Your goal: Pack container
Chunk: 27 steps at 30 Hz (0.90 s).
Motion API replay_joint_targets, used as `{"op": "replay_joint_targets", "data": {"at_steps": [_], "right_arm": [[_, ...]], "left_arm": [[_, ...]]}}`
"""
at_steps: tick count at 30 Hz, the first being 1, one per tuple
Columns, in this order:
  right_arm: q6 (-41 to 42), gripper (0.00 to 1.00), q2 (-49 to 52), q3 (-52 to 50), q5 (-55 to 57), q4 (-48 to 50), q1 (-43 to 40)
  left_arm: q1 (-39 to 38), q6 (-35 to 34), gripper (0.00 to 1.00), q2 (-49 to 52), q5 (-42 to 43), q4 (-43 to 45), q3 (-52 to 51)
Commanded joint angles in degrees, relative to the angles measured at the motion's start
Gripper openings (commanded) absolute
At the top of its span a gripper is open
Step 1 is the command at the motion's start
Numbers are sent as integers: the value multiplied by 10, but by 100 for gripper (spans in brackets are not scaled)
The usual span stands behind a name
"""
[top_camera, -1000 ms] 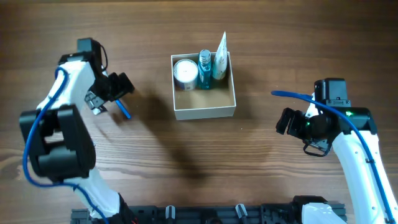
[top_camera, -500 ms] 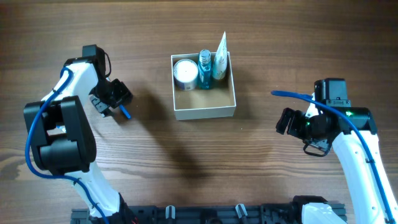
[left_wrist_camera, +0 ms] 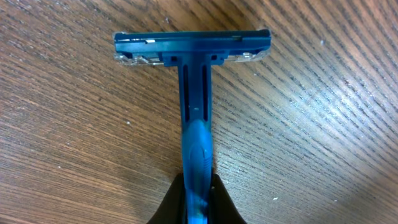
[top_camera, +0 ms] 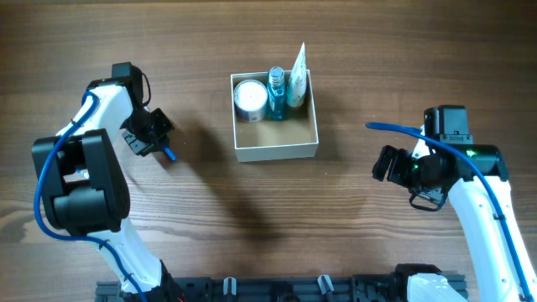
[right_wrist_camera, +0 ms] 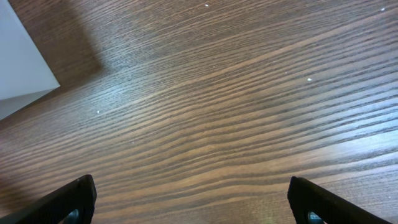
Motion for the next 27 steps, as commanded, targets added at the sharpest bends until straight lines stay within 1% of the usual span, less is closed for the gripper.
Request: {"op": "replay_joint_targets", "data": {"at_steps": [1,5,6,8,9,11,13,14,15,17,19,22,27], "right_arm": [[-6,100,2,-2,-5,2,2],[-6,100,2,-2,-5,2,2],[-6,100,2,-2,-5,2,2],[-10,100,2,-2,-5,4,2],[-10,100,2,-2,-5,5,2],[-10,100,2,-2,-5,5,2],[-10,100,2,-2,-5,5,2],[-10,100,2,-2,-5,6,2],[-10,100,2,-2,-5,6,2],[-10,100,2,-2,-5,5,2],[-10,100,2,-2,-5,5,2],[-11,100,2,-2,-5,6,2],[-16,100,2,-2,-5,8,2]], "left_arm": [[-2,-4,4,-1,8,-27,25],[-17,5,4,-73,8,-63,101],[-28,15,4,-100,9,-63,114],[-55,59,4,-150,8,-52,128],[-73,89,4,-175,8,-43,129],[-139,204,4,-236,6,-28,129],[-207,302,4,-263,-3,-26,129],[-226,327,4,-266,-5,-26,129],[-256,362,4,-266,-5,-27,129],[-315,412,4,-258,-5,-28,127],[-354,426,4,-243,-7,-27,127],[-389,426,4,-212,-11,-30,127],[-399,426,4,-152,-11,-31,127]]}}
